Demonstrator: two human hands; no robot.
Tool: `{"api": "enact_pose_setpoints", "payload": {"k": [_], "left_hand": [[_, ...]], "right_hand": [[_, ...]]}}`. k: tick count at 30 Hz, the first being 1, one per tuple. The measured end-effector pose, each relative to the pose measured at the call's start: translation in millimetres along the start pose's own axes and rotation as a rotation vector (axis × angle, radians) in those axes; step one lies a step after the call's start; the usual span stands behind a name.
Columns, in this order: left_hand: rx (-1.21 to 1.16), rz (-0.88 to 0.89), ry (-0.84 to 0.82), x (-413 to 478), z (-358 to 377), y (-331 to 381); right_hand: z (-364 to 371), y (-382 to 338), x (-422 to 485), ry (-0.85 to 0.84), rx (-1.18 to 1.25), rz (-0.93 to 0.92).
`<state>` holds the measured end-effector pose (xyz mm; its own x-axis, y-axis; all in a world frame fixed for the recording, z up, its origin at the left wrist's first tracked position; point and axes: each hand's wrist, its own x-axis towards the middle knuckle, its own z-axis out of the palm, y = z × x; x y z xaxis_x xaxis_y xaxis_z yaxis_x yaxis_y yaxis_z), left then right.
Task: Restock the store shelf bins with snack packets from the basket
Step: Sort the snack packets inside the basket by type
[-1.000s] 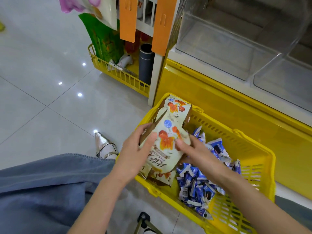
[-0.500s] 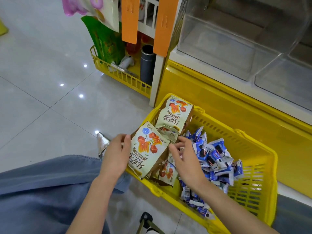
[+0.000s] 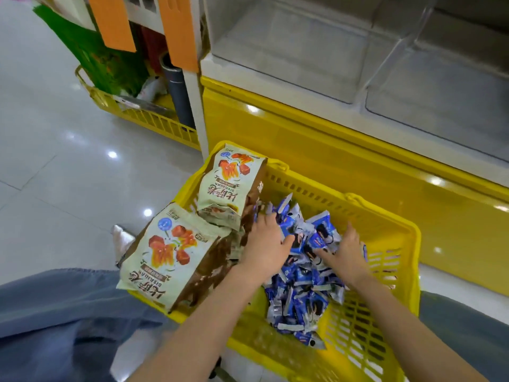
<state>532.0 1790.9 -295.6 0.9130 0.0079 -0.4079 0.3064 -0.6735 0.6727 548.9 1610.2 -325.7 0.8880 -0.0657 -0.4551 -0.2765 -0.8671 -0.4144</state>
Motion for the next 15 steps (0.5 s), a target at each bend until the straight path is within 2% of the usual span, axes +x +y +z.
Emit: {"api": "enact_pose_setpoints", "payload": {"k": [3, 7, 10, 12, 15], "left_hand": [[0.029, -0.138, -0.041, 26, 30, -23], [-0.171, -0.262, -0.077, 45, 48, -45], [-0.381, -0.355, -0.088, 56, 51, -50], [-0.533, -0.349, -0.022, 61, 55, -46], [-0.517, -0.312, 0.111, 60, 60, -36]], "right_hand": [[12, 2, 14, -0.038, 0.022, -0.005], [15, 14, 30, -0.111, -0.116, 0.029], [15, 20, 33, -0.103, -0.082, 0.027], [17, 22, 28, -0.057, -0.028, 0.032], [19, 22, 13, 0.035, 0.013, 0.019]]}}
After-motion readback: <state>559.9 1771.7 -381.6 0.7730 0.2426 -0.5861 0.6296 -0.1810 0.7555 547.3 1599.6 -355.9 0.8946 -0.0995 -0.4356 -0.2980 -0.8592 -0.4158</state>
